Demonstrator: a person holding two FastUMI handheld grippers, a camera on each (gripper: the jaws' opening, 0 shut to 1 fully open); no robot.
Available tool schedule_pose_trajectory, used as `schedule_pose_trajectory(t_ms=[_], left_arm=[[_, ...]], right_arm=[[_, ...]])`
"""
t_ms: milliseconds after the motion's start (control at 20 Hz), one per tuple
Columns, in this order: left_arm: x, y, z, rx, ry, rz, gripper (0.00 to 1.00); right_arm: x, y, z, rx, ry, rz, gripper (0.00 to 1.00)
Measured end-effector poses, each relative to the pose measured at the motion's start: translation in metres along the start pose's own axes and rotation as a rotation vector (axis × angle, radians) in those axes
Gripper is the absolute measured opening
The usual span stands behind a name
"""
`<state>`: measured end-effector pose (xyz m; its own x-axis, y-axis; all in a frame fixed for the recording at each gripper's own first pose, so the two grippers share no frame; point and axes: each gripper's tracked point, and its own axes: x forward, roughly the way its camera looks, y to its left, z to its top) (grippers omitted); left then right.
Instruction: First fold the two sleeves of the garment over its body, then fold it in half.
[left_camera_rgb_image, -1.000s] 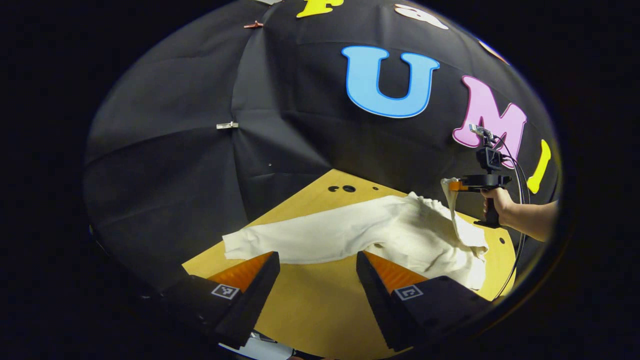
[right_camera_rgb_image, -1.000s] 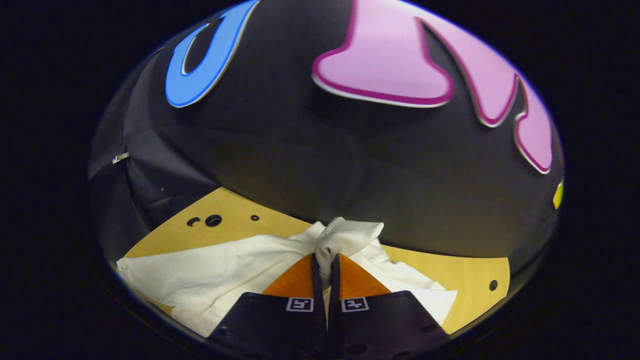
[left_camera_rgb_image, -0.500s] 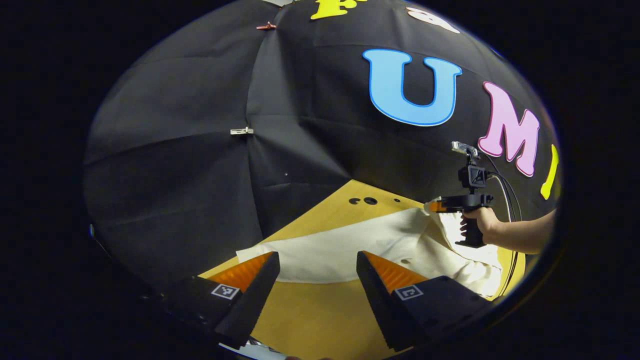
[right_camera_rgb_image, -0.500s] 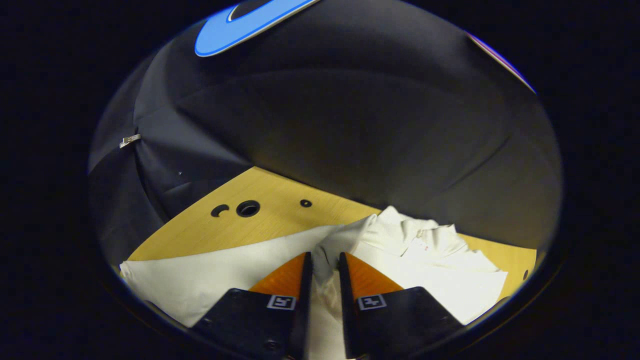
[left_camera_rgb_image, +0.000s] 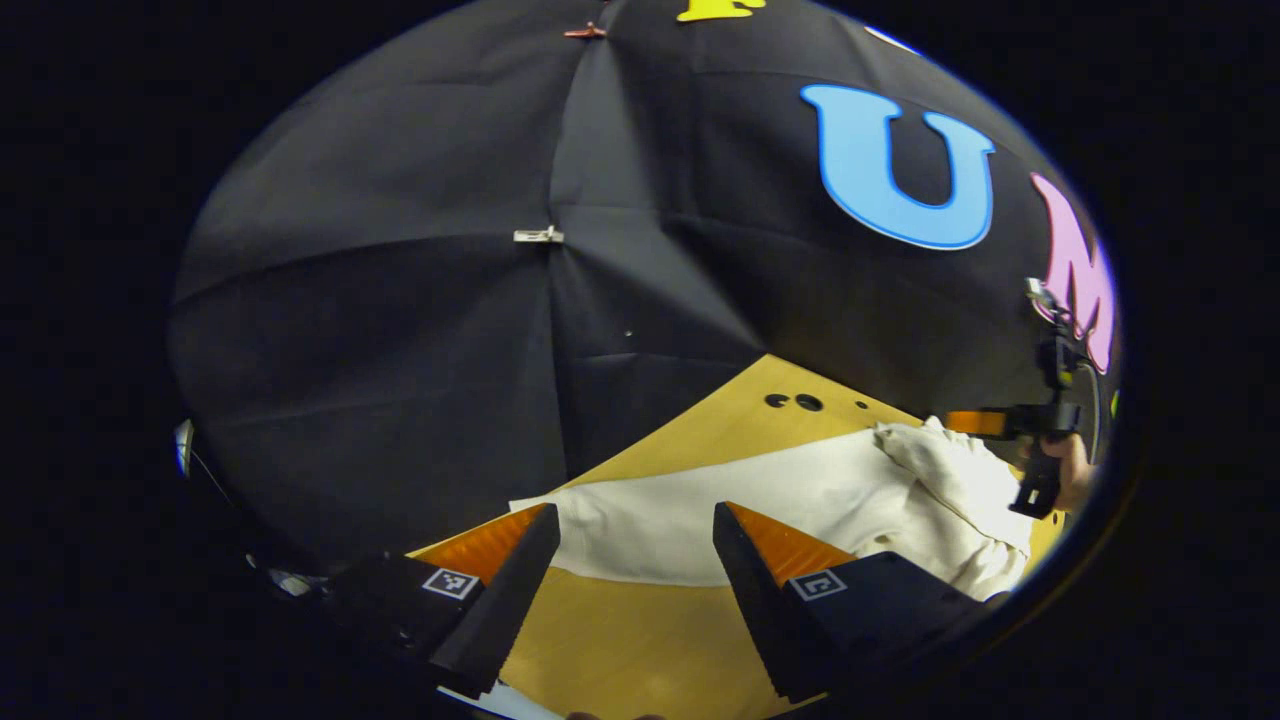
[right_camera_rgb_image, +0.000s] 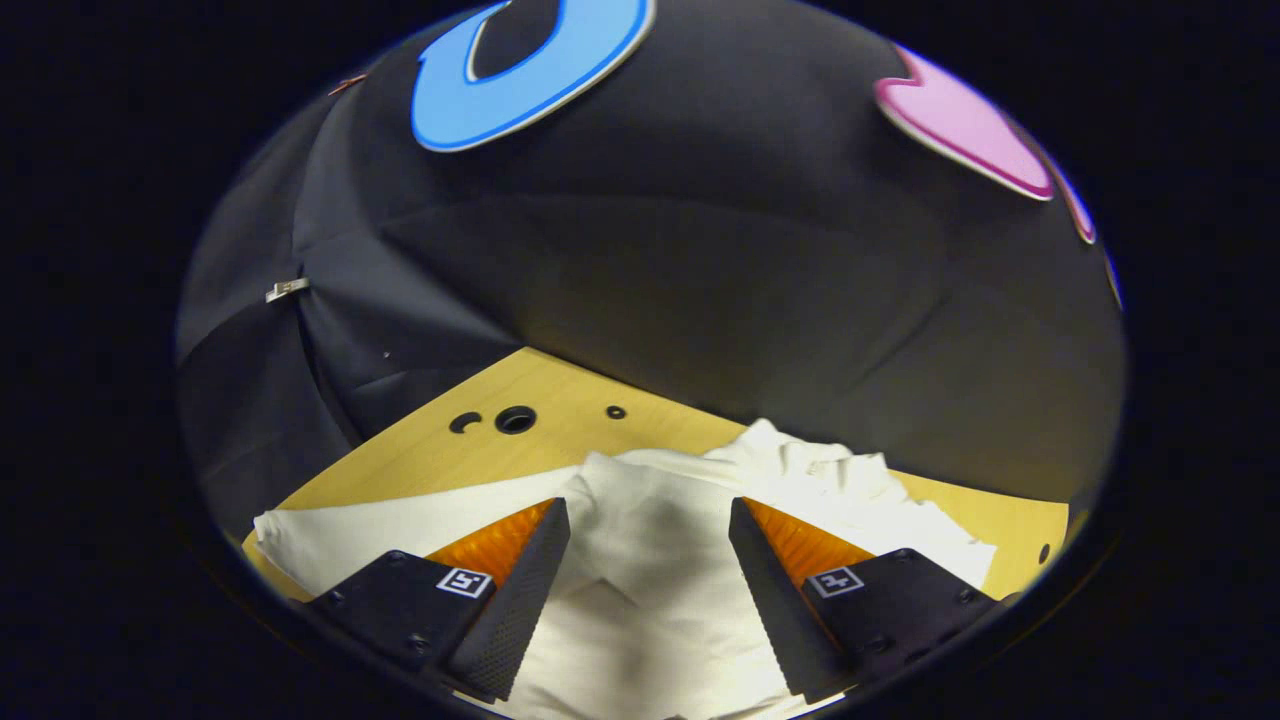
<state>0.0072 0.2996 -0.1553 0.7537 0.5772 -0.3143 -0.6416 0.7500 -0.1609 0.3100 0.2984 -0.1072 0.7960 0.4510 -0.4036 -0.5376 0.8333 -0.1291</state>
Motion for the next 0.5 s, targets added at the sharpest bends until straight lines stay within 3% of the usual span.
schedule_pose_trajectory(t_ms=[50,200,350,400,500], left_arm=[[0.011,0.01,-0.004,-0.013,0.015,0.043,1.0],[0.051,0.032,-0.014,-0.035,0.071,0.14,0.96],[0.08,0.035,-0.031,-0.077,0.136,0.146,0.97],[0.085,0.041,-0.034,-0.061,0.156,0.152,0.92],[0.097,0.049,-0.042,-0.022,0.189,0.168,0.97]], right_arm=[[-0.016,-0.019,-0.001,0.009,0.007,-0.021,0.98],[-0.074,-0.087,-0.01,0.055,0.0,-0.124,0.98],[-0.134,-0.151,-0.019,0.091,-0.01,-0.226,0.98],[-0.156,-0.165,-0.023,0.138,-0.004,-0.241,0.98],[-0.196,-0.202,-0.023,0.219,-0.024,-0.314,0.98]])
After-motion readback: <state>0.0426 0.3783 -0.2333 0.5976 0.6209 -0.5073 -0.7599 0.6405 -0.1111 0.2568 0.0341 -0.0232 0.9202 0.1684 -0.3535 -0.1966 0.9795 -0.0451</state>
